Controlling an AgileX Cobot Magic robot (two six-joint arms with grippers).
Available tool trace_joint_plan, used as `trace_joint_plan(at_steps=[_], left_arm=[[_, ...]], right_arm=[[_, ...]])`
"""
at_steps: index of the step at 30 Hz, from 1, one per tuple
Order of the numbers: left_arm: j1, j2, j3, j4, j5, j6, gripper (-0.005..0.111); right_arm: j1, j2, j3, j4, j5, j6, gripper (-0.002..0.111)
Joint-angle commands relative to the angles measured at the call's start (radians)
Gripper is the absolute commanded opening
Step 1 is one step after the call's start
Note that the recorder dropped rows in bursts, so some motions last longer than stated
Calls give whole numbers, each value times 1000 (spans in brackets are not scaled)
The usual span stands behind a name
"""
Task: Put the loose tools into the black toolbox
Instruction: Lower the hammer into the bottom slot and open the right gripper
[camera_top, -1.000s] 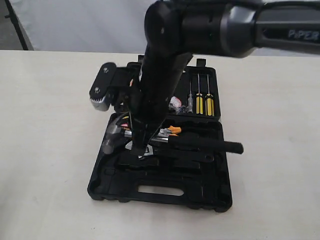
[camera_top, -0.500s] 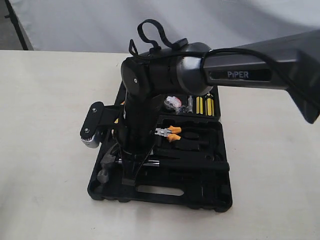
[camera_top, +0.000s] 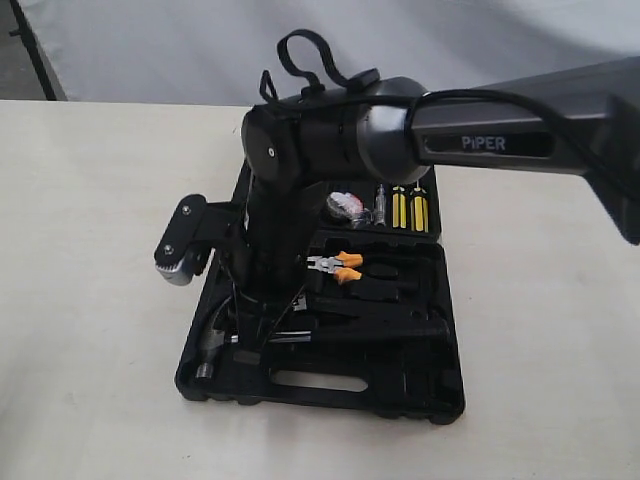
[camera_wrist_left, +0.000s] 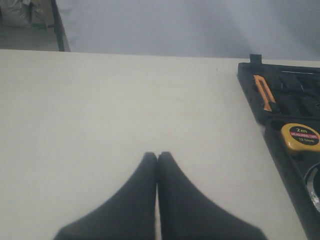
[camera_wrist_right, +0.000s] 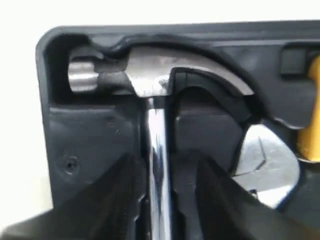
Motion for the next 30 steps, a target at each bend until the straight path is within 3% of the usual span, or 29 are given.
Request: trace_joint_plan(at_steps=[1, 2, 7, 11, 16, 25, 30], left_arm=[[3, -8, 9, -14, -17, -10, 1], [3, -8, 9, -14, -17, -10, 1], [3, -8, 9, -14, -17, -10, 1], [3, -8, 9, -14, -17, -10, 1], [3, -8, 9, -14, -17, -10, 1], [3, -8, 9, -14, -17, -10, 1], [3, -8, 9, -14, -17, -10, 1]], right_arm=[[-10, -51, -73, -22, 68, 151, 9], [-19, -51, -88, -22, 91, 207, 0], [-35, -21, -82, -17, 160, 343, 0], [-34, 72, -11, 91, 160, 379, 0], [-34, 170, -2, 39, 210, 427, 0], [-36, 16, -105, 5, 227, 465, 0], [-43, 40, 2, -16, 175, 463, 0]])
